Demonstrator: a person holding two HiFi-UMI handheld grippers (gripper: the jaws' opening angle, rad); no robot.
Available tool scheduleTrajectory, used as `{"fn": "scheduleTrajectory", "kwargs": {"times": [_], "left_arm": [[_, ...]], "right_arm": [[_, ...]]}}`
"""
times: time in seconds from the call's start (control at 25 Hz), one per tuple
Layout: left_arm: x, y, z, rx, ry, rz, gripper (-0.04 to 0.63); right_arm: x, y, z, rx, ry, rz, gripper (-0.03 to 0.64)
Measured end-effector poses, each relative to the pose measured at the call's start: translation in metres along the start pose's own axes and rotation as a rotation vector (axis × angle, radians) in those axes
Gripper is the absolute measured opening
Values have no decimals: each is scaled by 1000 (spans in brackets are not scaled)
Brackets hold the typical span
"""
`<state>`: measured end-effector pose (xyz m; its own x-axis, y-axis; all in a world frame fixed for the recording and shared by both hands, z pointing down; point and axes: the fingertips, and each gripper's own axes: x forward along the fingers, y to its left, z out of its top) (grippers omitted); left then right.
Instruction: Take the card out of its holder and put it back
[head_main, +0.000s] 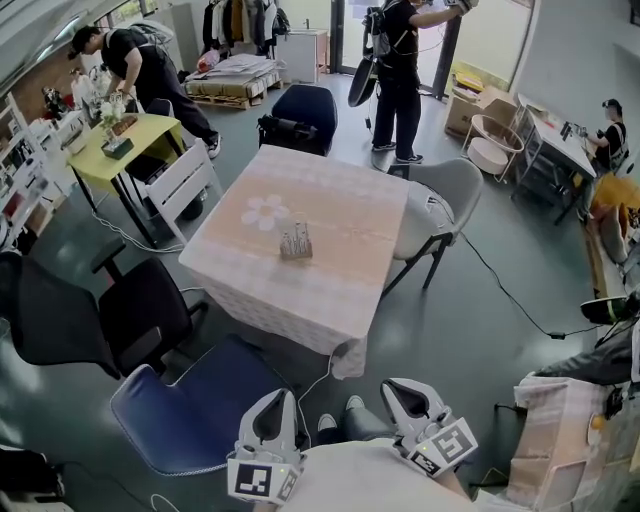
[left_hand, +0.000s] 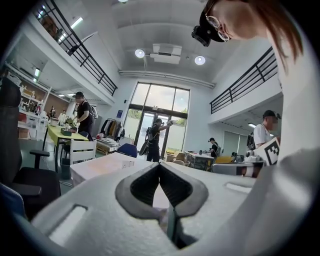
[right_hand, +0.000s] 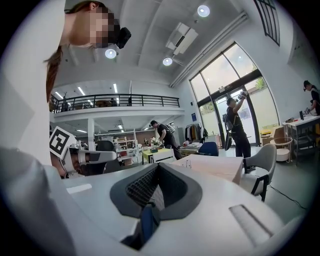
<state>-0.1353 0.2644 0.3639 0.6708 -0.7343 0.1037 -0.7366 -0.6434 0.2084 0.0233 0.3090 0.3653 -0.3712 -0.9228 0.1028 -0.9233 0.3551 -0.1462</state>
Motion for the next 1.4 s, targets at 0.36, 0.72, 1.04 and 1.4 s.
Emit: {"fn": "scheduleTrajectory", "kwargs": {"times": [0.36,0.72,1.04,1.4], "left_arm": [[22,11,3,-6,6,53,0],[84,2,24,-12,-47,95,0],[119,-9,26,-8,-83,159,0],[141,-22,27,8,-69,159,0]], "right_arm": [[27,-20,3,14,16,48,-2],[60,-76,21,-1,21,116,-2],[80,-116,27,-17,18,192,-2],[78,-140,24,12,15,199,-2]]}}
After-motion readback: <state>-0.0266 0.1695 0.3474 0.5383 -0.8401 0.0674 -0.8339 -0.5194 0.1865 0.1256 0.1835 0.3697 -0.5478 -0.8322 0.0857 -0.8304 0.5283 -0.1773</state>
